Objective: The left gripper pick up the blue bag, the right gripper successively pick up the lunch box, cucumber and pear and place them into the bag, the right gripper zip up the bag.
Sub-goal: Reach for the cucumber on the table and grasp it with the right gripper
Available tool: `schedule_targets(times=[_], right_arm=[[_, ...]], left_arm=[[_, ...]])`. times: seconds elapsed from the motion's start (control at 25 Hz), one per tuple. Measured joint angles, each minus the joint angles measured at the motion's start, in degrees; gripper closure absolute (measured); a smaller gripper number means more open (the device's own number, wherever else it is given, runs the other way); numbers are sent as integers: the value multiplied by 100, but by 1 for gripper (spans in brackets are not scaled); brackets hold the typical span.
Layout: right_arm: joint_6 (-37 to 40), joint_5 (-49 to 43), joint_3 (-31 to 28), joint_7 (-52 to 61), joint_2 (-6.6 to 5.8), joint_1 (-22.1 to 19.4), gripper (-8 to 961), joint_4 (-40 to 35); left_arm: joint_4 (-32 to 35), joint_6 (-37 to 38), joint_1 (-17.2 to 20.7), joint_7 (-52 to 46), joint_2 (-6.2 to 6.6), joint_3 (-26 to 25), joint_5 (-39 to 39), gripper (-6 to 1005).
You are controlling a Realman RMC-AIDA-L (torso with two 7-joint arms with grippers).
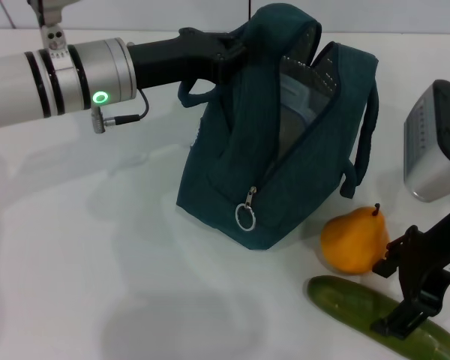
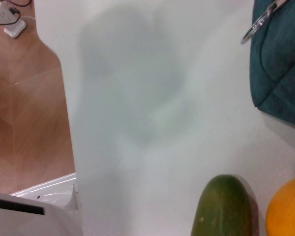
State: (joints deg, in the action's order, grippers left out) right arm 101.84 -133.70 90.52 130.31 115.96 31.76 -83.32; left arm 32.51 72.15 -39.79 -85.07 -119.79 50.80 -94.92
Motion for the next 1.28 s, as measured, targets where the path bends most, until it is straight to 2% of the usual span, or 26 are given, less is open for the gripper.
schedule_targets(times=[0.2,0.64,1.16,1.28], right_arm=[[-166,2,160,3,-1,50,78,220],[-612,-17,786,192,16,83,81,487],[-657,13,846,301,14,97,85,585],[-660,20,867,312,19,103,157,611]], left_arm=[[0,-27,-2,0,0,6,9,945],[-8,-35,8,0,0,-2,18,945],[-90,-29,5,0,-6,9,20,945],[-97,-31,5,11,-7,14,20,945]])
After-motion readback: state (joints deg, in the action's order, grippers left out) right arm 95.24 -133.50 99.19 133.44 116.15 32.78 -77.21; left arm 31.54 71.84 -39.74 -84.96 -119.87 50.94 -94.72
